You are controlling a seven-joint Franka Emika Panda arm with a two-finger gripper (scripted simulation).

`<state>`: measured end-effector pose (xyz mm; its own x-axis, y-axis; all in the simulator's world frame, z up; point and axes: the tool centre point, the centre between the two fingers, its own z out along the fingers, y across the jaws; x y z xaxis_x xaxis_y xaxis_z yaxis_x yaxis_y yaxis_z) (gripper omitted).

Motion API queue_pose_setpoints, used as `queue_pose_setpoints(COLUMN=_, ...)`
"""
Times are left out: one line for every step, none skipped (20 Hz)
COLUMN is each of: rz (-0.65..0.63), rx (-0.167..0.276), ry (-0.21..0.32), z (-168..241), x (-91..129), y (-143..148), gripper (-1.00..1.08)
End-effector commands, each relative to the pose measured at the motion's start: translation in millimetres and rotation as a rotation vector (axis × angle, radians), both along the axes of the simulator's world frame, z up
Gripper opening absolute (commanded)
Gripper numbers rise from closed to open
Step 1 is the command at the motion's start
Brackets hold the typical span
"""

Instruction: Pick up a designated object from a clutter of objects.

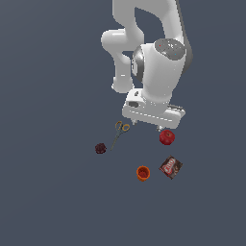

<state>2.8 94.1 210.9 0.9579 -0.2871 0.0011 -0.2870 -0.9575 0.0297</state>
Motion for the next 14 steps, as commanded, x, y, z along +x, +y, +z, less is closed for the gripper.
queue_pose_setpoints(rz=-0.030, rx=0.001, ry=-0.003, z=-14.4, x=-2.7, y=17.7, gripper=1.00)
queue_pose_setpoints(rz=-0.042, rx=0.002, ry=-0.004, z=-20.1, x=-4.0, y=24.7, gripper=1.00)
queue_pose_setpoints(rz=-0.053, rx=0.002, ry=-0.005, z=-25.8, x=-5.6, y=31.7, gripper=1.00)
queue_pose_setpoints(rz=-0.065, rx=0.003, ry=-0.006, z=-31.4, x=-7.3, y=38.6, gripper=1.00)
queue_pose_setpoints(rz=-0.076, rx=0.004, ry=-0.007, z=-37.1, x=-9.1, y=45.5, gripper=1.00)
queue_pose_setpoints(rz=-0.088, rx=0.005, ry=-0.008, z=-42.7, x=-11.2, y=52.4, gripper=1.00)
queue_pose_setpoints(rz=-0.100, rx=0.006, ry=-0.009, z=-48.3, x=-13.3, y=59.3, gripper=1.00)
queue_pose_setpoints(rz=-0.111, rx=0.007, ry=-0.009, z=-53.9, x=-15.7, y=66.2, gripper=1.00)
queue_pose_setpoints(rz=-0.123, rx=0.009, ry=-0.010, z=-59.5, x=-18.2, y=73.0, gripper=1.00)
queue_pose_setpoints(rz=-0.134, rx=0.010, ry=-0.011, z=-65.0, x=-20.8, y=79.7, gripper=1.00)
queue_pose_setpoints(rz=-0.145, rx=0.012, ry=-0.011, z=-70.2, x=-23.4, y=86.0, gripper=1.00)
queue_pose_setpoints(rz=-0.156, rx=0.013, ry=-0.011, z=-75.1, x=-26.1, y=91.9, gripper=1.00)
queue_pose_setpoints(rz=-0.166, rx=0.015, ry=-0.012, z=-79.7, x=-28.7, y=97.5, gripper=1.00)
queue_pose_setpoints(rz=-0.175, rx=0.016, ry=-0.012, z=-84.0, x=-31.2, y=102.7, gripper=1.00)
